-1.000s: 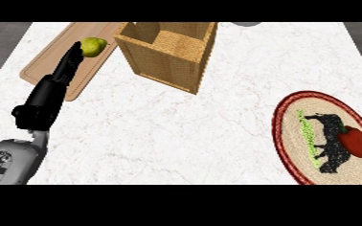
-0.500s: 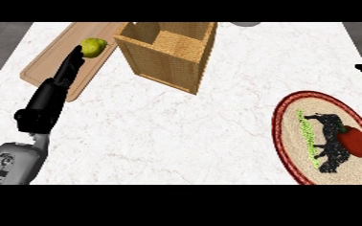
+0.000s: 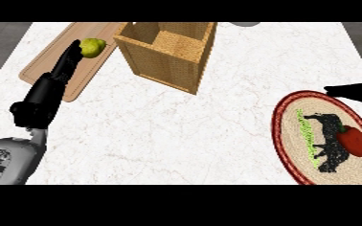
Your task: Pick the bell pepper from the placemat and place it in the basket
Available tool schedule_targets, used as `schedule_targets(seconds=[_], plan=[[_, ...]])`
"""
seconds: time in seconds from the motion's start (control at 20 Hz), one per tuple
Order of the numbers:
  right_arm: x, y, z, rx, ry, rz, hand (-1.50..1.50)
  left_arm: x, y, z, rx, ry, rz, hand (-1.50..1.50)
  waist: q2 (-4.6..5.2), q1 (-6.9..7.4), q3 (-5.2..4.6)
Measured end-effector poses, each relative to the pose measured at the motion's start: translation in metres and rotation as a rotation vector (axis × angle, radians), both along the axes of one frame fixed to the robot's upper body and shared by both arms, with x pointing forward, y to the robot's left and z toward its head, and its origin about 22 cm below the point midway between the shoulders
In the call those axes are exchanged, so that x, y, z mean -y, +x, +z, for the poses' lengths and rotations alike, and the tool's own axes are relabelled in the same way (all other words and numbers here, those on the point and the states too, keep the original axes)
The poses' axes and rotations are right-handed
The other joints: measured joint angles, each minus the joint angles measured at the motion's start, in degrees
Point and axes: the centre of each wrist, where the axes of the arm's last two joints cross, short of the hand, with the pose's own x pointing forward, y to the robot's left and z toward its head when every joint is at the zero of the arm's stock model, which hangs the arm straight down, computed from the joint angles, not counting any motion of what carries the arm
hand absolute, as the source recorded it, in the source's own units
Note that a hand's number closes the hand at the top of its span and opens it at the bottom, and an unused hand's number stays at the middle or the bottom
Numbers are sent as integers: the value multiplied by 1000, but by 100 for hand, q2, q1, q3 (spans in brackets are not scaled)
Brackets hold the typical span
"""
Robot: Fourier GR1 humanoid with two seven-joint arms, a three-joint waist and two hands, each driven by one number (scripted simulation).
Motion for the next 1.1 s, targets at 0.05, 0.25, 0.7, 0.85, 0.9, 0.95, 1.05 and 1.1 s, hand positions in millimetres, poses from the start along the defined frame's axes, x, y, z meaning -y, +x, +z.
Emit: schedule_targets(seconds=[0.05, 0.25, 0.7, 0.85, 0.9, 0.95, 1.05, 1.1], plan=[[4, 1, -5, 6, -10, 5, -150, 3, 0, 0, 3, 1, -1, 0, 2, 6, 0], [21, 1, -33, 24, -38, 37, -150, 1, 1, -4, -1, 4, 0, 0, -5, -12, -9], [50, 12, -82, 49, -35, 81, -150, -4, -1, -6, -11, 3, 1, 0, -27, -35, -19], [51, 15, -96, 52, -31, 96, -150, -4, -5, -5, -7, 6, 12, 0, -46, -72, -23], [51, 18, -96, 56, -35, 97, -150, -2, -4, -5, -7, 7, 16, 0, -48, -82, -21], [51, 21, -99, 58, -33, 101, -150, -3, -4, -6, -10, 8, 20, 0, -50, -93, -23], [49, 24, -105, 55, -26, 104, -150, -5, -5, -10, -12, 4, 22, 0, -54, -118, -26], [48, 25, -110, 52, -19, 102, -150, -2, -6, -13, -13, 5, 22, 0, -56, -122, -26]])
